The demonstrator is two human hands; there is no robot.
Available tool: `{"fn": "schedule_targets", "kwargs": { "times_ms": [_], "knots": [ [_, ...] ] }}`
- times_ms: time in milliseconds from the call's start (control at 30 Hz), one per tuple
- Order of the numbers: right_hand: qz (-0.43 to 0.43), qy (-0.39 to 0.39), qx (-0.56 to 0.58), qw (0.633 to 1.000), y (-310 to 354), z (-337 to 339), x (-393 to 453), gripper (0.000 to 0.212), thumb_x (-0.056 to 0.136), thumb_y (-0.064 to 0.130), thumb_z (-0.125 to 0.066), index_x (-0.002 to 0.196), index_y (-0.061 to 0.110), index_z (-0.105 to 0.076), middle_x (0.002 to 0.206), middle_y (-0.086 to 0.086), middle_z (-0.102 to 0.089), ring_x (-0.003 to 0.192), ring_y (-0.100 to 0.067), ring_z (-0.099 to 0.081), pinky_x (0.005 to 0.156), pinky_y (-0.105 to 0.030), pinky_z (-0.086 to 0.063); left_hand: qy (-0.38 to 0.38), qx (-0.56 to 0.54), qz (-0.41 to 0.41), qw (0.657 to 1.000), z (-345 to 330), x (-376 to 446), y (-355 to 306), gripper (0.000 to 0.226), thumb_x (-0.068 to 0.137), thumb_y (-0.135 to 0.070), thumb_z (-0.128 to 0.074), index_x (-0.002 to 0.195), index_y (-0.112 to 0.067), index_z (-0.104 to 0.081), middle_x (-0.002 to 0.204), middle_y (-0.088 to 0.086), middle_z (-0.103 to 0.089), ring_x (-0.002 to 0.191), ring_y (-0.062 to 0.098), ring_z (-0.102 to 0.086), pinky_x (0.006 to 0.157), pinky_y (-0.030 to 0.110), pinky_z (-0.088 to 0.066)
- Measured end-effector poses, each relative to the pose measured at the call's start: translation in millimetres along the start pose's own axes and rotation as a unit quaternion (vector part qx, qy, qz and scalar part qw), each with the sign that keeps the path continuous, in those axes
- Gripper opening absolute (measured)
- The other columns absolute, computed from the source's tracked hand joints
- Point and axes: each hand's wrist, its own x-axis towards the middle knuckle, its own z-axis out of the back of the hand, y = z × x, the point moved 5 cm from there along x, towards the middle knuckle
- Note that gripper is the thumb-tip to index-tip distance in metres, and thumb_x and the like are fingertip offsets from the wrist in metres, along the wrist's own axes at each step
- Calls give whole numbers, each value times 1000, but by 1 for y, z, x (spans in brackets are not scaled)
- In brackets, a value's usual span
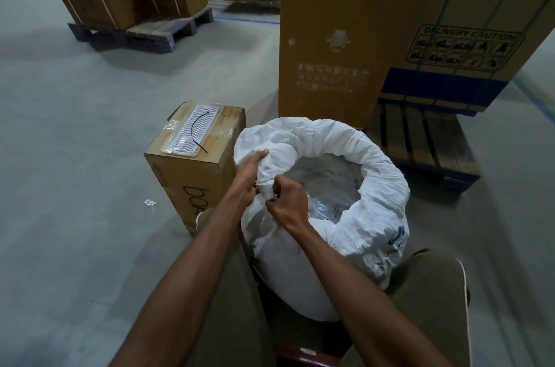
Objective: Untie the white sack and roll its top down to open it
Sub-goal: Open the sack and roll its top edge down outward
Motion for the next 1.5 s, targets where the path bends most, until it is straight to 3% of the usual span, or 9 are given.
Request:
{"fn": "schedule_targets", "kwargs": {
  "times_ms": [300, 400, 600, 700, 833, 967, 1100, 1333, 1500],
  "knots": [
    [36, 135, 36, 989, -8, -5, 10, 29, 75, 38, -79, 86, 22, -59, 82, 9, -65, 73, -12, -62, 64, -32, -53, 40, -93, 73, 992, 6, 13, 3, 49, 101, -42, -58, 128, -2, -63, 118, 21, -73, 114, 37, -68, 98, 49, -55],
    [11, 134, 77, 988, -8, 10, 31, 25, 82, 19, -72, 103, 17, -58, 99, 1, -63, 85, -19, -61, 73, -38, -56, 71, -73, 55, 993, 8, 12, -13, 48, 93, -33, -62, 130, -4, -64, 123, 23, -70, 120, 43, -63, 107, 56, -47],
    [241, 86, -373, 892, 29, 10, 90, 108, 72, 5, -70, 162, 33, -19, 170, -10, -9, 153, -40, -15, 119, -58, -22, 146, 25, 19, 989, 10, -8, -29, 47, 82, -27, -61, 123, -7, -70, 122, 22, -71, 99, 36, -69, 95, 45, -54],
    [327, 161, -431, 826, 50, -7, 114, 75, 74, 20, -81, 143, 24, -53, 166, -9, -29, 156, -35, -16, 125, -56, -9, 193, 81, 33, 977, 24, -8, -27, 60, 70, -22, -63, 125, 1, -67, 114, 23, -70, 91, 33, -66, 75, 36, -54],
    [298, 245, -426, 818, 61, -14, 130, 33, 82, 15, -73, 114, 14, -65, 111, -10, -69, 106, -31, -68, 91, -41, -51, 115, 244, 5, 963, 39, 5, -30, 68, 56, -40, -81, 113, -4, -74, 101, 11, -67, 76, 21, -56, 64, 28, -44],
    [227, 276, -426, 831, 56, -11, 136, 43, 82, 20, -77, 123, 17, -63, 111, -9, -66, 97, -28, -67, 72, -34, -48, -8, 457, -112, 882, 36, 1, -41, 113, 54, -61, -87, 147, -24, -34, 131, 6, -57, 108, 26, -61, 83, 40, -56],
    [98, 375, -416, 823, 49, -13, 142, 62, 67, 7, -87, 123, 11, -60, 110, -10, -59, 96, -29, -66, 77, -37, -57, -110, 610, -215, 755, 2, -13, -31, 80, 63, -52, -87, 127, -20, -52, 105, 0, -64, 89, 20, -59, 76, 34, -52],
    [312, 264, -415, 813, 39, -6, 143, 86, 59, 18, -91, 136, 19, -53, 129, -10, -56, 121, -29, -52, 106, -44, -46, 94, 343, 34, 934, 14, 6, -32, 25, 78, -9, -77, 99, -11, -65, 86, 7, -66, 69, 18, -61, 69, 36, -56],
    [200, 243, -372, 873, 16, -1, 145, 51, 74, 22, -85, 119, 18, -63, 108, -9, -71, 95, -28, -70, 80, -36, -53, 82, 430, 100, 893, 13, 15, -34, 49, 80, -35, -83, 111, -4, -61, 100, 17, -64, 80, 23, -59, 84, 36, -50]
  ]
}}
